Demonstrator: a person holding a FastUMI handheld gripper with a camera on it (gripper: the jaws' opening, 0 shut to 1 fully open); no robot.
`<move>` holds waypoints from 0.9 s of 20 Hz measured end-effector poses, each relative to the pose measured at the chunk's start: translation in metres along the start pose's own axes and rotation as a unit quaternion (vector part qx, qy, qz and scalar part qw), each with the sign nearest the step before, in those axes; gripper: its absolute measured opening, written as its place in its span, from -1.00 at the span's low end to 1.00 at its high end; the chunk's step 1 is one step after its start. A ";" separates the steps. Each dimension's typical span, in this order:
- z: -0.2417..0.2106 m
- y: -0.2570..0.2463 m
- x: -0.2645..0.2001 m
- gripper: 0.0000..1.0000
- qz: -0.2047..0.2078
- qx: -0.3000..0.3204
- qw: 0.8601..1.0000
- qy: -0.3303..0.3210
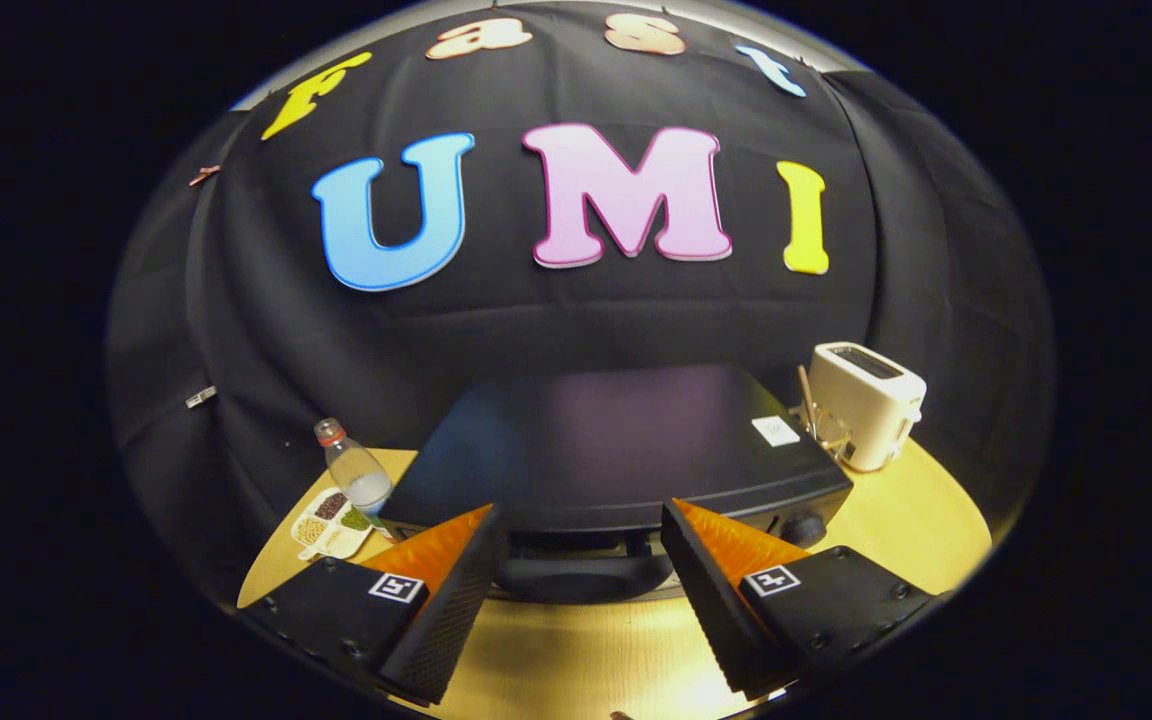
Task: Open the toaster oven, put the food inside, and close the toaster oven door.
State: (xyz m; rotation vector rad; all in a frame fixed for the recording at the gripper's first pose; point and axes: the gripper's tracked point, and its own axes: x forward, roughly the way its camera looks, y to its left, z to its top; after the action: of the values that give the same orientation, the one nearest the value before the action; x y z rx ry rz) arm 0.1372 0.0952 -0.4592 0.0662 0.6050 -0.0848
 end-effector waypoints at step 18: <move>-0.128 -0.012 -0.074 0.97 0.001 -0.019 0.984 0.180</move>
State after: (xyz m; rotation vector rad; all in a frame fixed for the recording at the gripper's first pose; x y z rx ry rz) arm 0.0030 0.0989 -0.5224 0.0457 0.9677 -0.0592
